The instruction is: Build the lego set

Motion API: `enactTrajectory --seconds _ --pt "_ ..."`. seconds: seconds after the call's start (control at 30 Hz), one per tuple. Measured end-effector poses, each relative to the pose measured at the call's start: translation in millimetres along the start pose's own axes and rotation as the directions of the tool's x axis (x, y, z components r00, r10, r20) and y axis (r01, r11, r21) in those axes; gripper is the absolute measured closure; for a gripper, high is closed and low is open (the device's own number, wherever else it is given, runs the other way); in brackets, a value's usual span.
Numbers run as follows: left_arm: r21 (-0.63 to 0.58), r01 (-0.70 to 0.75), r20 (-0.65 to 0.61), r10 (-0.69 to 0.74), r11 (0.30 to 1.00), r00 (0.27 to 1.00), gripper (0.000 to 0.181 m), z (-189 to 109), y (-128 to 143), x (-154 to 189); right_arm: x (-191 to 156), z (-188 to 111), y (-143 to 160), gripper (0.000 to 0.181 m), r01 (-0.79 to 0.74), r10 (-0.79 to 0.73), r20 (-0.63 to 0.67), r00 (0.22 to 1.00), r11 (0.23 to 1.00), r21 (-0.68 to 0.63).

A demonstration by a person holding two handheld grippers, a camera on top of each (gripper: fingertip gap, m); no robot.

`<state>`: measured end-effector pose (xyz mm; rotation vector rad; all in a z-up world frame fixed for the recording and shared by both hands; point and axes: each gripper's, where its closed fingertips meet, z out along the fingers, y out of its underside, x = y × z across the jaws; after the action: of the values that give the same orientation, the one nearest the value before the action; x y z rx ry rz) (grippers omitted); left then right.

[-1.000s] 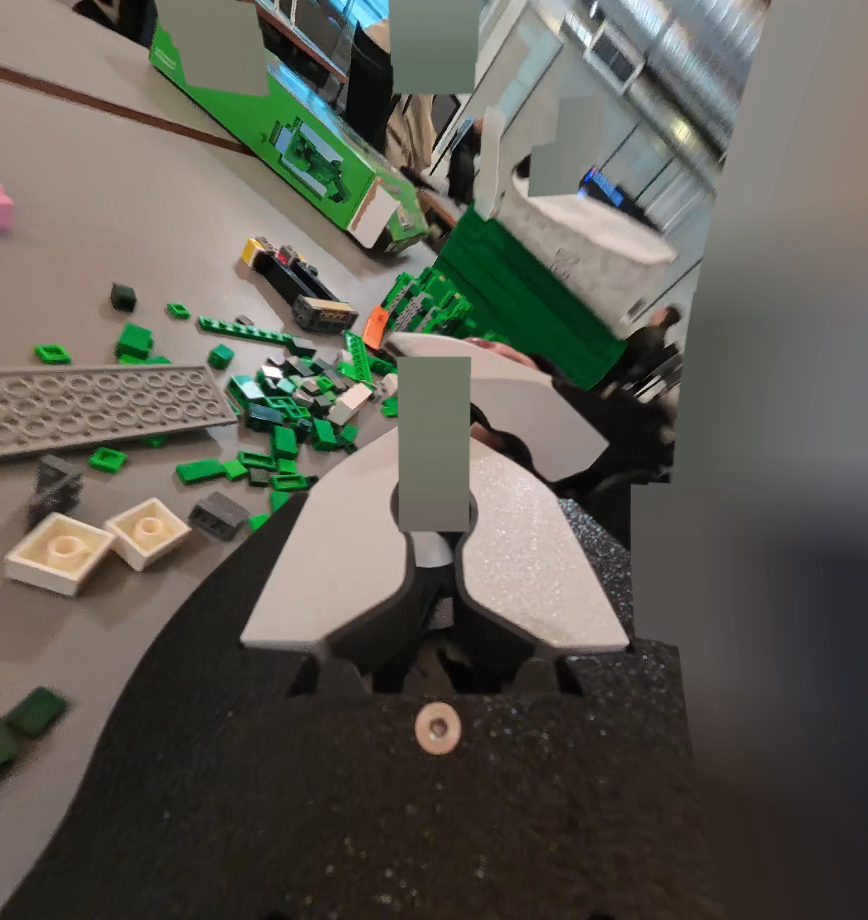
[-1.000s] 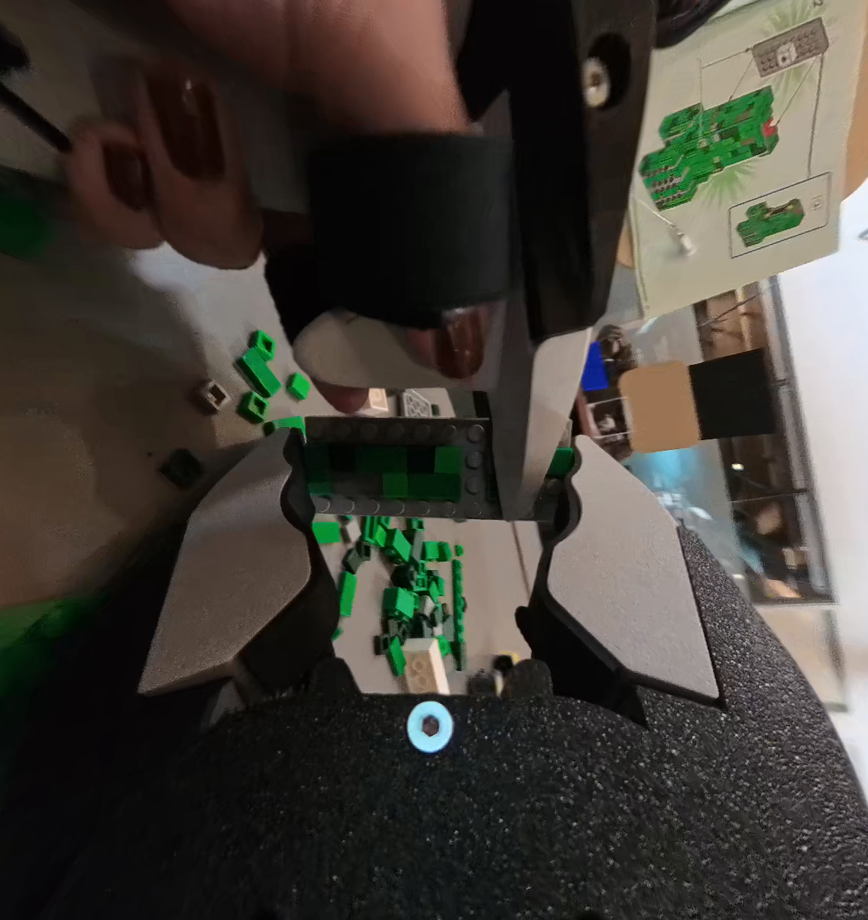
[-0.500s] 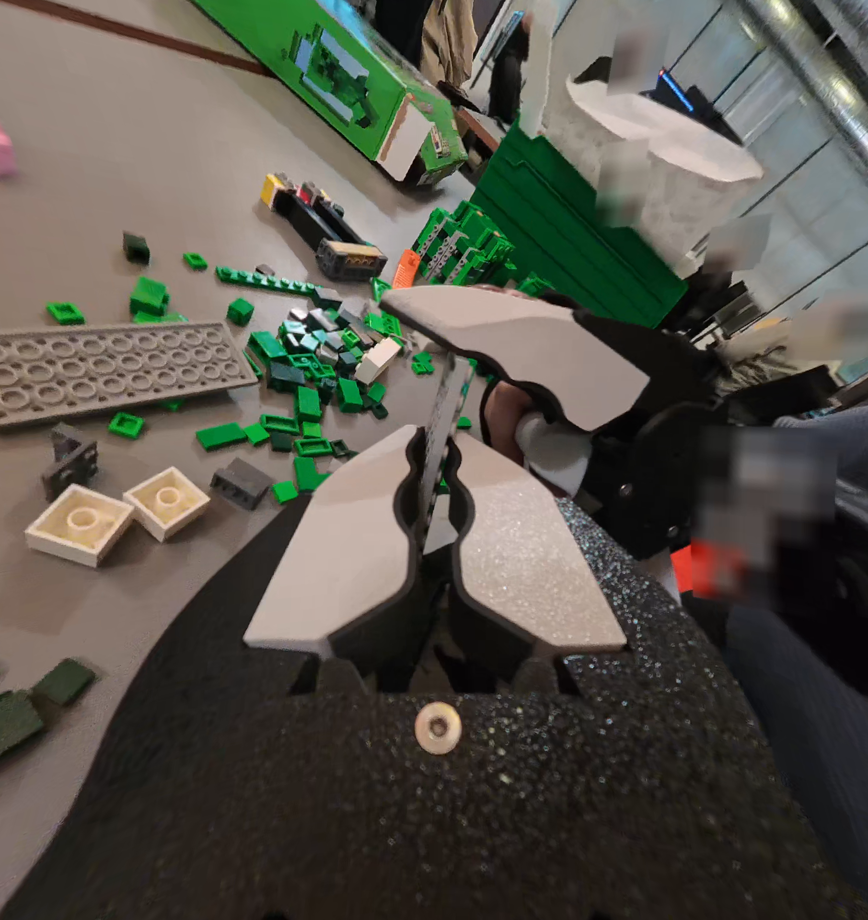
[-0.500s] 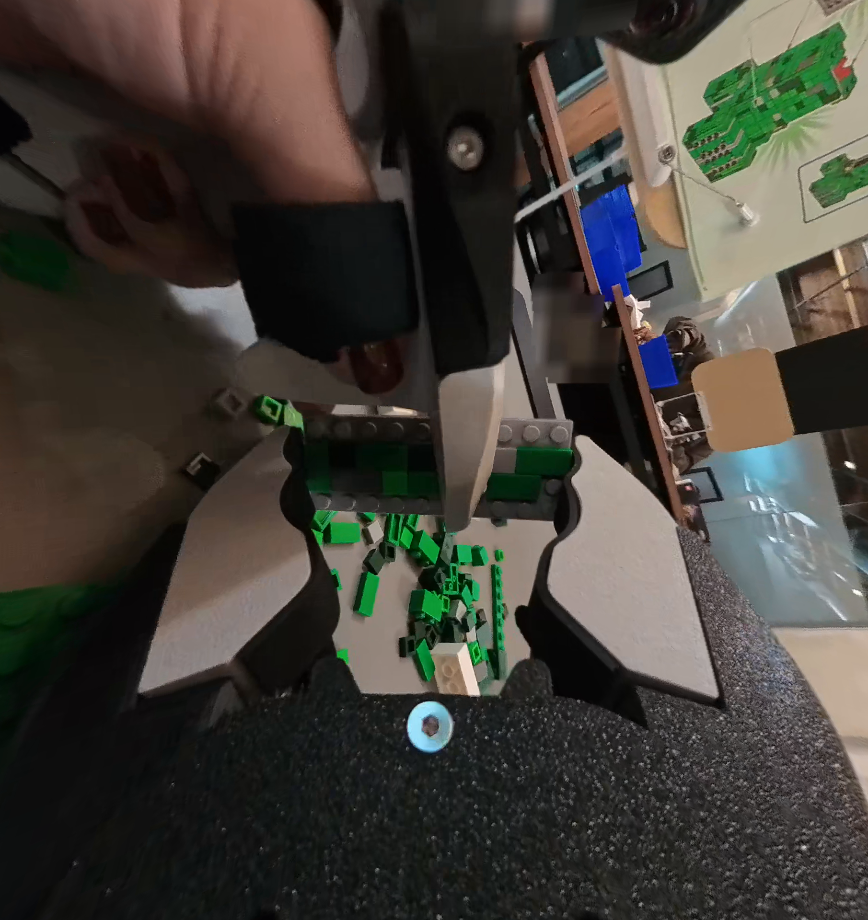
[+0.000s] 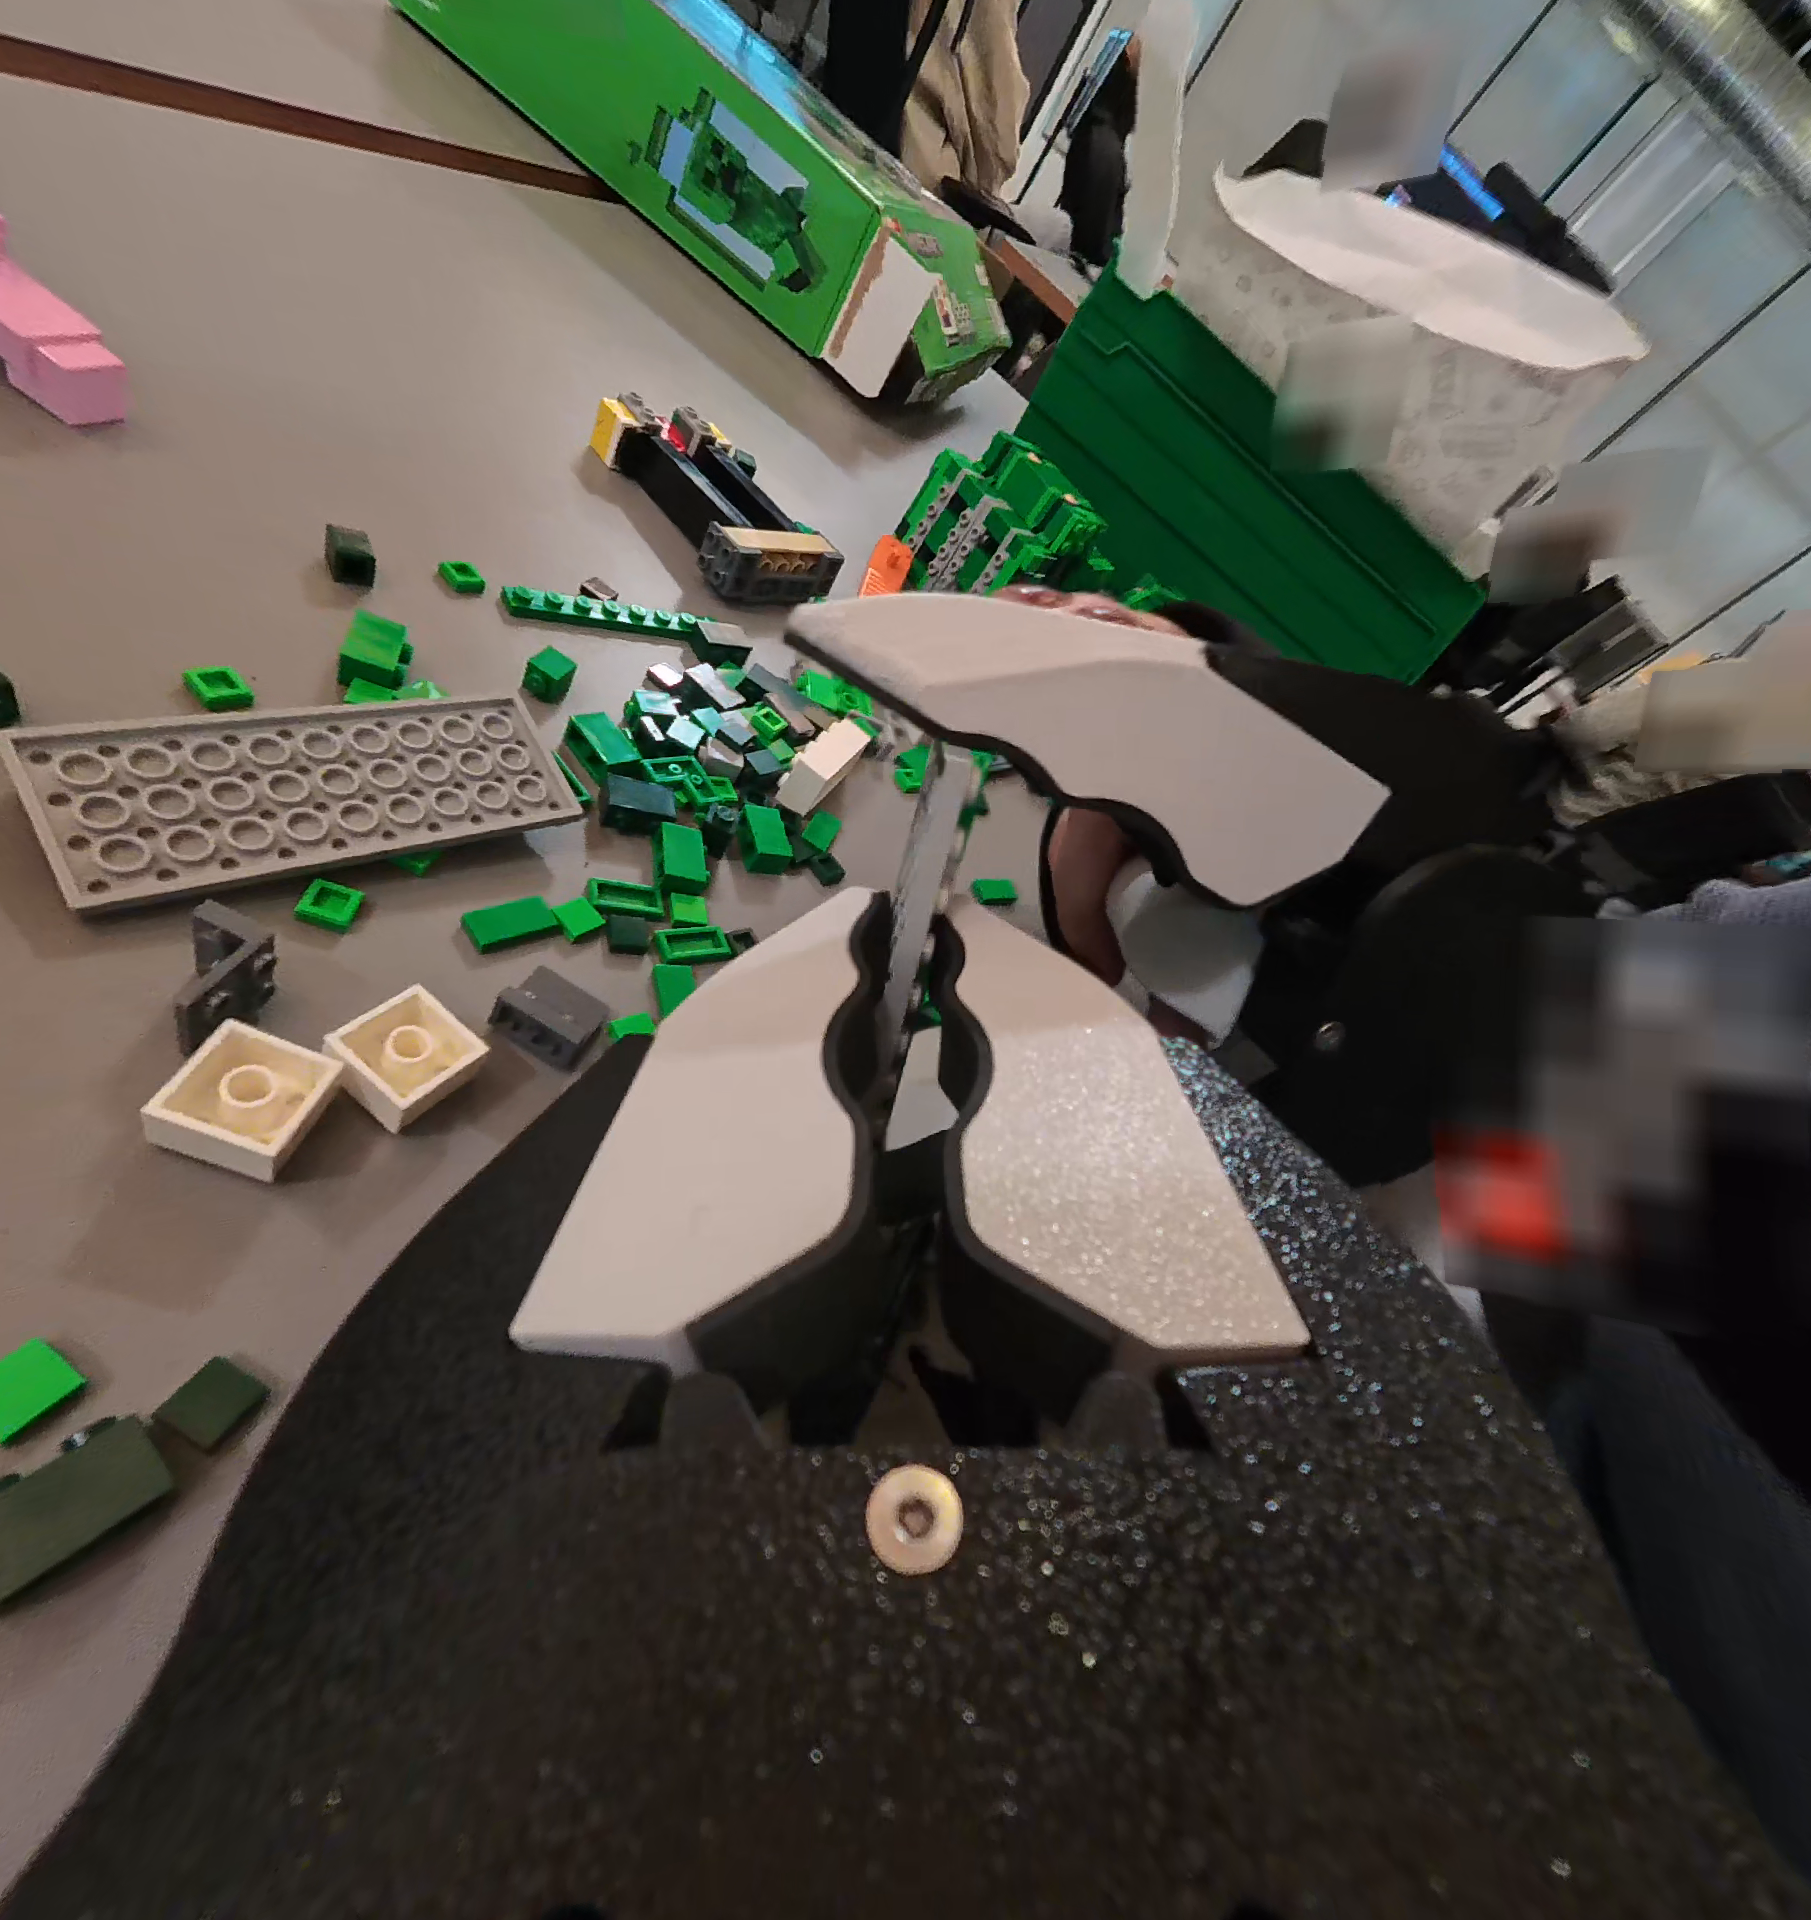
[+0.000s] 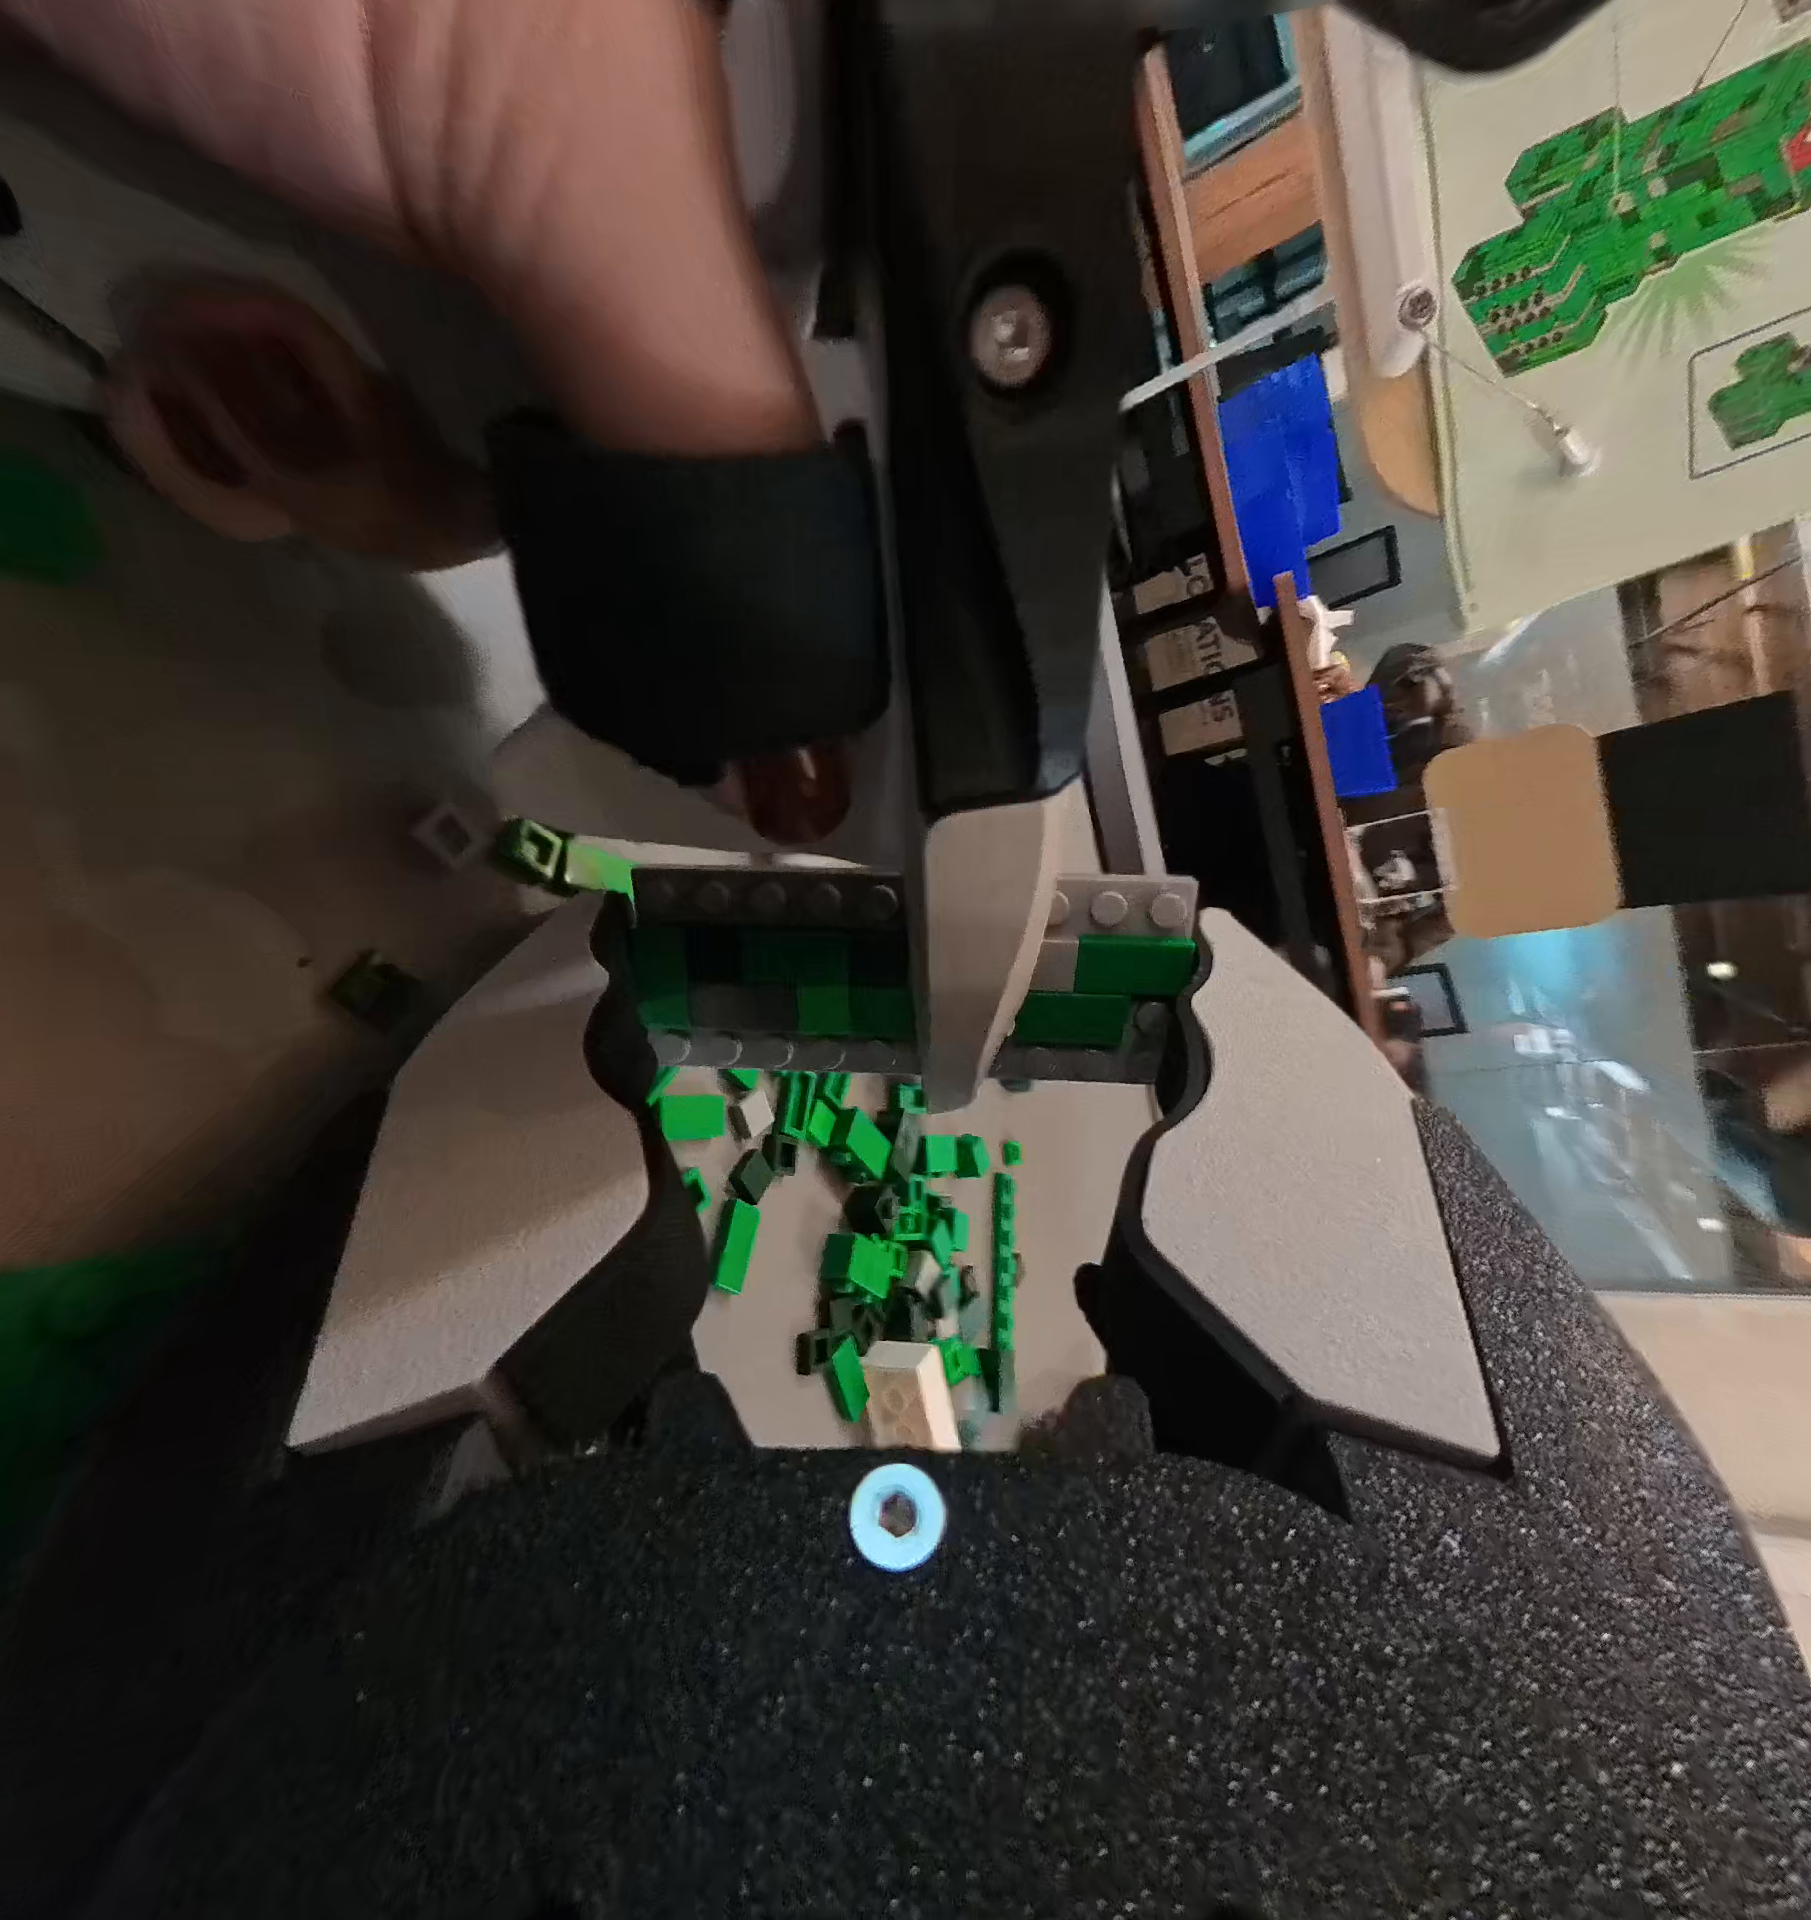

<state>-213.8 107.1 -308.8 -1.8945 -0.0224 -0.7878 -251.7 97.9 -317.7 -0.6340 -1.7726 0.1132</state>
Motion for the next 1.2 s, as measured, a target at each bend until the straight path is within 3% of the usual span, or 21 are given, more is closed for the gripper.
enactTrajectory --seconds 0.07,0.33,1.07,1.1,1.13,1.17,1.2 --pt "0.008 0.082 -0.061 -0.081 0.997 0.995 0.174 0 -1 1 2 2 1 0.085 0.056 -0.056 -0.035 0.998 0.998 -0.026" --pt "0.036 0.211 -0.104 -0.206 0.977 0.973 0.172 -4 -8 -5 11 11 1 0.085 0.146 -0.159 -0.143 0.977 0.984 -0.1" --pt "0.056 0.358 -0.23 -0.337 0.932 0.913 0.171 -11 -16 -3 20 11 -8 0.085 0.333 -0.347 -0.266 0.899 0.938 -0.099" --pt "0.073 0.374 -0.228 -0.35 0.924 0.909 0.171 -12 -18 -5 21 7 -14 0.093 0.365 -0.37 -0.3 0.879 0.928 -0.073" --pt "0.153 0.449 -0.297 -0.392 0.881 0.871 0.175 -22 -32 -10 23 -4 -26 0.127 0.435 -0.417 -0.376 0.828 0.899 -0.038" --pt "0.141 0.561 -0.411 -0.467 0.816 0.783 0.176 -32 -38 -11 22 -8 -33 0.16 0.5 -0.467 -0.408 0.784 0.865 -0.029" --pt "0.102 0.582 -0.433 -0.491 0.807 0.756 0.176 -31 -35 -7 17 -5 -31 0.169 0.494 -0.465 -0.388 0.796 0.869 -0.027"
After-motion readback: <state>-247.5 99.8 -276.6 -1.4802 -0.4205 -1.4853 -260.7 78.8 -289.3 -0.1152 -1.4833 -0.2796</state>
